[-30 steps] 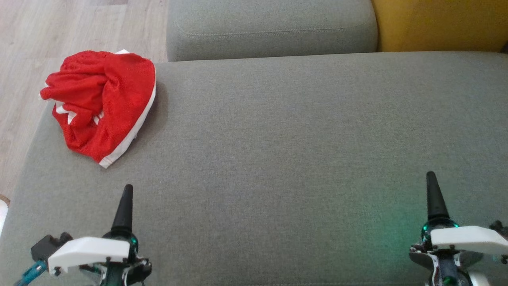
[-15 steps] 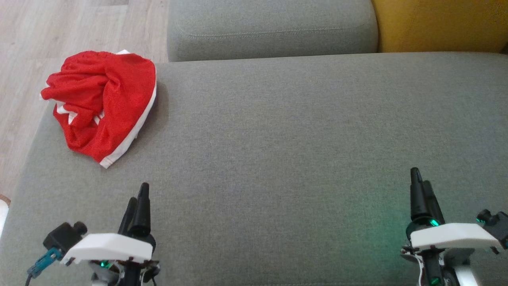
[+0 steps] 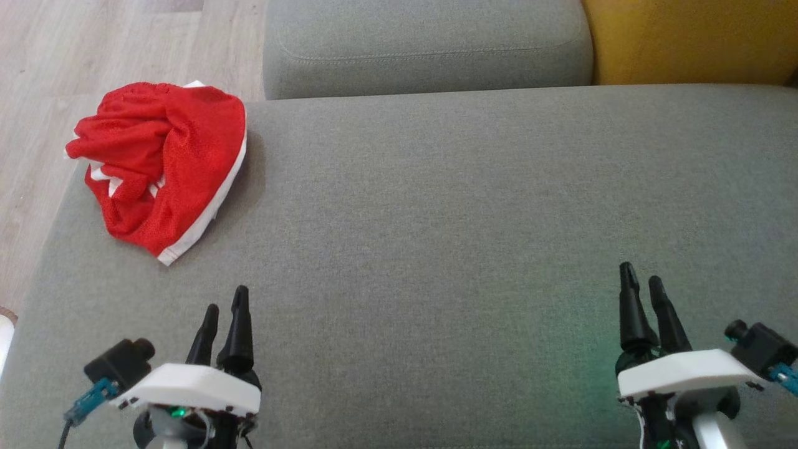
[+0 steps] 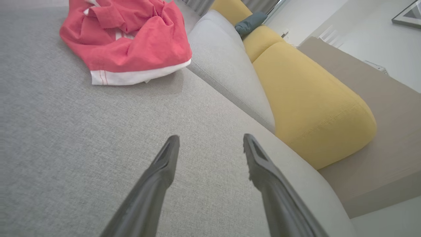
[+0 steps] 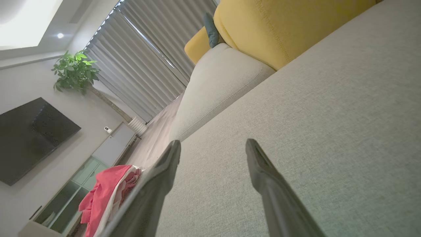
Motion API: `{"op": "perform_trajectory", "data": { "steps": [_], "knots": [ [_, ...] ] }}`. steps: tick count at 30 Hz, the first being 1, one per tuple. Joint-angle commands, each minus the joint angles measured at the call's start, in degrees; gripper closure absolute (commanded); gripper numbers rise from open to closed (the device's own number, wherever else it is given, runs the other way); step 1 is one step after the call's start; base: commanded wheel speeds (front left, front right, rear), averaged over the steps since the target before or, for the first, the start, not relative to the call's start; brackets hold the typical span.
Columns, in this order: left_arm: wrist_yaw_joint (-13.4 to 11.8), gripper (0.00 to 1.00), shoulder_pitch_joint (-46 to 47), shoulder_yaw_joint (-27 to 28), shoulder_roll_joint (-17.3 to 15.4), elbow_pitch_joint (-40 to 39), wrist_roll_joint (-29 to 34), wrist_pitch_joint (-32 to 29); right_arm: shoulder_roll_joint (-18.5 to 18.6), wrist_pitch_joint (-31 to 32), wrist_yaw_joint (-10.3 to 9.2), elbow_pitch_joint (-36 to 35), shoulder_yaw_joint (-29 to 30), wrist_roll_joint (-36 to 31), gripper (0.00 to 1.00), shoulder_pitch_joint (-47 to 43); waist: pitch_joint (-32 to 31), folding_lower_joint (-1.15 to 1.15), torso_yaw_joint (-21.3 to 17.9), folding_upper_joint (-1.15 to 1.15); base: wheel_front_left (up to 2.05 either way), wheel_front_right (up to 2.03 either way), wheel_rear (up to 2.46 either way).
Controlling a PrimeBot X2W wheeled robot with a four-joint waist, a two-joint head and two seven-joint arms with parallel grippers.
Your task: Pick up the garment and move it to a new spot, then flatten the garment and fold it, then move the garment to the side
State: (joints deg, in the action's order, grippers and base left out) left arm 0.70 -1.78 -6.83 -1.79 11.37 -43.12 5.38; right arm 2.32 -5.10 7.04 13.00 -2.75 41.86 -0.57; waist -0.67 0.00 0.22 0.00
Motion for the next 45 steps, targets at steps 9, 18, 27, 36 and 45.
{"op": "perform_trajectory", "data": {
  "steps": [9, 18, 27, 36, 45],
  "knots": [
    [-0.9, 0.00, 2.0, -0.4, -0.8, -2.1, 7.9, 2.0, 0.4, -2.3, 0.29, -2.3, -2.5, -8.2, 0.00, 3.1, -0.2, 0.00, 0.1, 0.00, 0.00, 0.00, 0.00],
    [-1.8, 0.00, 2.0, -1.4, -0.8, -1.9, 14.3, 3.5, 0.4, -3.8, 0.32, -1.9, -3.7, -14.9, 0.00, 3.4, -0.3, 0.00, 0.0, 0.00, 0.00, 0.00, 0.00],
    [-2.6, 0.00, 1.8, -1.7, -0.9, -1.6, 20.1, 5.1, 0.5, -5.3, 0.35, -0.9, -3.8, -21.5, 0.00, 3.7, -0.5, 0.00, -0.1, 0.00, 0.00, 0.00, 0.00],
    [-3.7, 0.00, 1.3, -2.0, -1.0, -1.9, 25.4, 6.6, 0.5, -6.8, 0.39, -0.3, -4.1, -27.9, 0.00, 4.3, -0.6, 0.00, -0.1, 0.00, 0.00, 0.00, 0.00],
    [-4.5, 0.00, 0.8, -2.3, -1.0, -2.0, 31.3, 8.1, 0.5, -8.3, 0.42, 0.0, -4.3, -34.7, 0.00, 4.6, -0.8, 0.00, -0.2, 0.00, 0.00, 0.00, 0.00]
  ]
}}
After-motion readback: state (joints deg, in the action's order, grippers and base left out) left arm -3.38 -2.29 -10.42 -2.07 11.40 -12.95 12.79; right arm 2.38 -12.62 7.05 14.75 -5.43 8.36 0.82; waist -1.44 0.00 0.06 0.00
